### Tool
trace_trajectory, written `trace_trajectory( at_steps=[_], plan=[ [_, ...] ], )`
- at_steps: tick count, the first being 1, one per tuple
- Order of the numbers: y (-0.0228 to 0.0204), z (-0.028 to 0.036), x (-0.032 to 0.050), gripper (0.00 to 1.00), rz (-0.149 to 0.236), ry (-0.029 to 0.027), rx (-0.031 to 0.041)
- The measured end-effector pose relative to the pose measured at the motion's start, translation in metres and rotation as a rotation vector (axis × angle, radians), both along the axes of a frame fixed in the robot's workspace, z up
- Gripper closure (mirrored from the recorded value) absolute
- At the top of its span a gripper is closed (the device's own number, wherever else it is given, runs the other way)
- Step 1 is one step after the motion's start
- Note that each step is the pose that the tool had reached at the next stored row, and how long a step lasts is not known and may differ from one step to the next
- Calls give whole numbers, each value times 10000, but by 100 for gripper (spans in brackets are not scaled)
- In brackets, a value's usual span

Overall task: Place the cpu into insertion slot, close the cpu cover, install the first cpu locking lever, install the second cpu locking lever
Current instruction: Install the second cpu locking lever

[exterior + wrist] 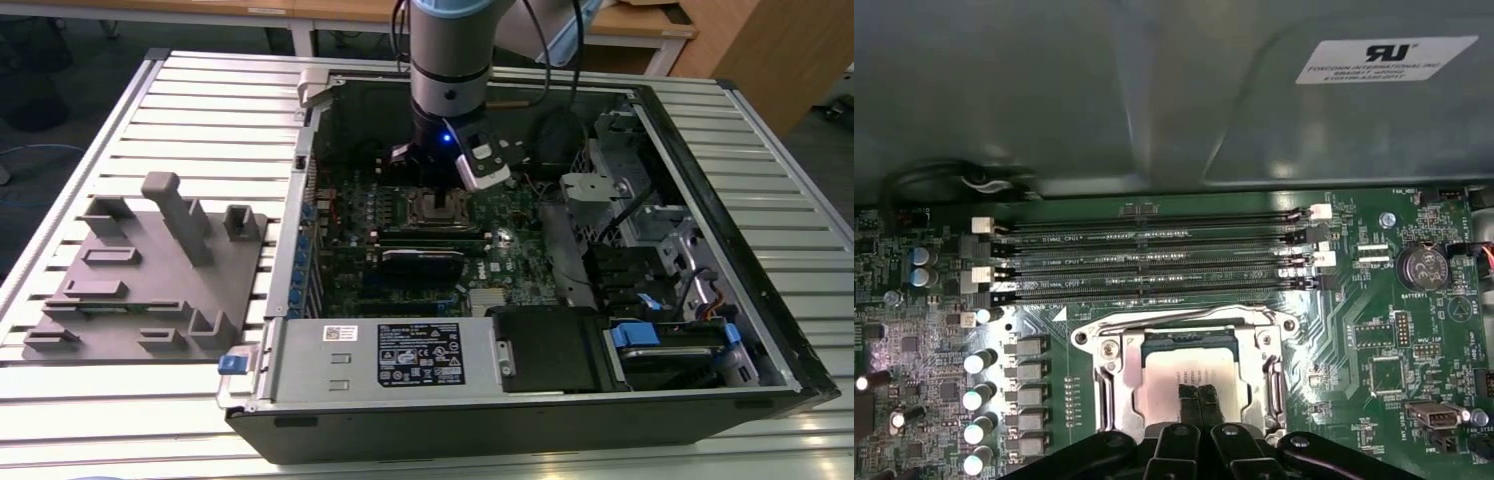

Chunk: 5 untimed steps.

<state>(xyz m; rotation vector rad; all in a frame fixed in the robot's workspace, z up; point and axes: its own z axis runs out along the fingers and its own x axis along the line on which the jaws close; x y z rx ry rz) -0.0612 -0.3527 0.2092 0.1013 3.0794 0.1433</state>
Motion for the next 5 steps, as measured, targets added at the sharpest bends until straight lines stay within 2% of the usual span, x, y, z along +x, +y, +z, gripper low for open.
trace_trajectory(
  at_steps=[5],
  plan=[
    [0, 0, 1, 89, 1, 0, -7]
  ],
)
